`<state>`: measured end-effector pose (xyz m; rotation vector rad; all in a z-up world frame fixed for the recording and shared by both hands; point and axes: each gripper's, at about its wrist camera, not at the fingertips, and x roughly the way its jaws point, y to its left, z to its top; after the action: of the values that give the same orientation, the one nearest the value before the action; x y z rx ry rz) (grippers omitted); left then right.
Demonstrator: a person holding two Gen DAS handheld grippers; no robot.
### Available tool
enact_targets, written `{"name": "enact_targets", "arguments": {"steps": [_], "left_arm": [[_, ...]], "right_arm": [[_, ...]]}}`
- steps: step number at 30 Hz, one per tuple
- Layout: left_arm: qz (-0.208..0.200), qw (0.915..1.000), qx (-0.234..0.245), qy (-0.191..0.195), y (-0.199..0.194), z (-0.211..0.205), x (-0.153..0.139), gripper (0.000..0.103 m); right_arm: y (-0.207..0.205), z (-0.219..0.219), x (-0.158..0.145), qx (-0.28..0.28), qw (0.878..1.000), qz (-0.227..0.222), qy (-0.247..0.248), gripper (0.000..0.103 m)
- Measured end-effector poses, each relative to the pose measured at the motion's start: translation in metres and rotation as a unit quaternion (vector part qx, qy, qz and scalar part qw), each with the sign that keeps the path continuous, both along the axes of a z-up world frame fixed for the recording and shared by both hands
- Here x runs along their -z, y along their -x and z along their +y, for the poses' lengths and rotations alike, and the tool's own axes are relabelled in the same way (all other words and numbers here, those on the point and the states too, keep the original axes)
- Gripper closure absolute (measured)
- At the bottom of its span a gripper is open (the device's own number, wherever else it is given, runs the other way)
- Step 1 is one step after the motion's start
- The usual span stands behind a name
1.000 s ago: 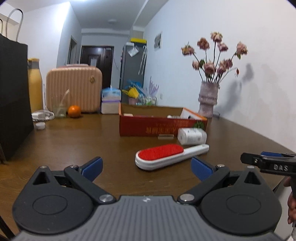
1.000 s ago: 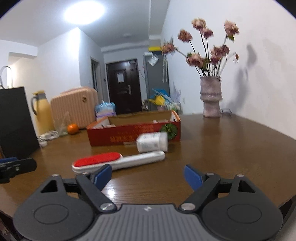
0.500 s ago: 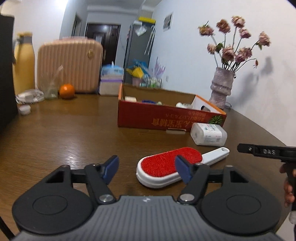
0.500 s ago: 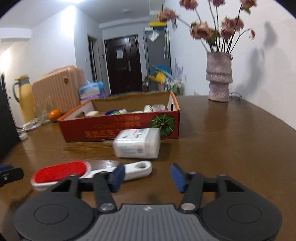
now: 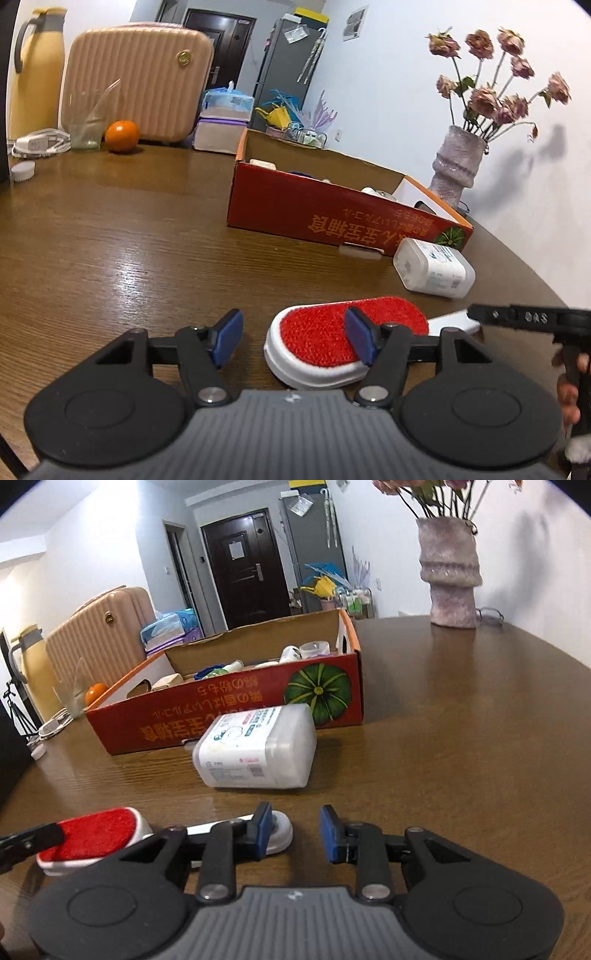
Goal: Organize rigid objects
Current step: 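Grasp the red lint brush by its body with the left tool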
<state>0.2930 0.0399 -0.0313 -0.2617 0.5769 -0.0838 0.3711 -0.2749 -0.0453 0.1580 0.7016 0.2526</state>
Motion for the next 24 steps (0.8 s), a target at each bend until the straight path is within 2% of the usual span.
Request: {"name": "enact_targets", "arguments": {"steps": [2, 4, 5, 6, 7, 9, 12, 16, 18, 24], "left_arm": [[0.011, 0.9997, -0.015, 0.019, -0.003, 0.005, 0.001, 0.033], [0.023, 0.9988, -0.016, 0.04, -0.004, 0.01, 0.002, 0.033], [0.026, 0.9986, -0.011, 0.045, -0.005, 0.011, 0.001, 0.04], [0.025, 0.9984, 0.001, 0.05, -0.005, 0.01, -0.001, 0.054], [0.024, 0.9984, 0.01, 0.049, -0.003, 0.008, -0.003, 0.054], [0.023, 0.9992, 0.014, 0.031, 0.002, 0.001, -0.007, 0.055], [0.028, 0.9991, 0.006, 0.032, 0.015, -0.003, -0.011, 0.056], [-0.012, 0.9998, -0.018, -0.001, 0.049, -0.009, -0.024, 0.059], [-0.038, 0.9992, -0.016, -0.003, 0.069, -0.011, -0.035, 0.06], [-0.129, 0.9913, -0.024, -0.008, 0.122, -0.016, -0.079, 0.06]], "right_arm": [[0.008, -0.002, 0.0, 0.004, 1.0, 0.005, -0.01, 0.075], [0.017, -0.005, 0.001, 0.001, 1.0, 0.005, -0.018, 0.079], [0.02, -0.006, 0.001, -0.001, 1.0, 0.004, -0.026, 0.081], [0.024, -0.008, 0.002, -0.001, 0.999, 0.004, -0.037, 0.086], [0.028, -0.008, 0.002, -0.002, 0.999, 0.002, -0.046, 0.09], [0.036, -0.007, 0.003, 0.012, 0.999, -0.008, -0.045, 0.09], [0.058, -0.003, 0.003, 0.036, 0.998, -0.025, -0.038, 0.091], [0.099, 0.005, -0.005, 0.04, 0.997, -0.064, -0.034, 0.091], [0.119, 0.008, -0.013, 0.048, 0.994, -0.098, -0.028, 0.091], [0.174, 0.017, -0.058, 0.062, 0.977, -0.206, -0.009, 0.092]]}}
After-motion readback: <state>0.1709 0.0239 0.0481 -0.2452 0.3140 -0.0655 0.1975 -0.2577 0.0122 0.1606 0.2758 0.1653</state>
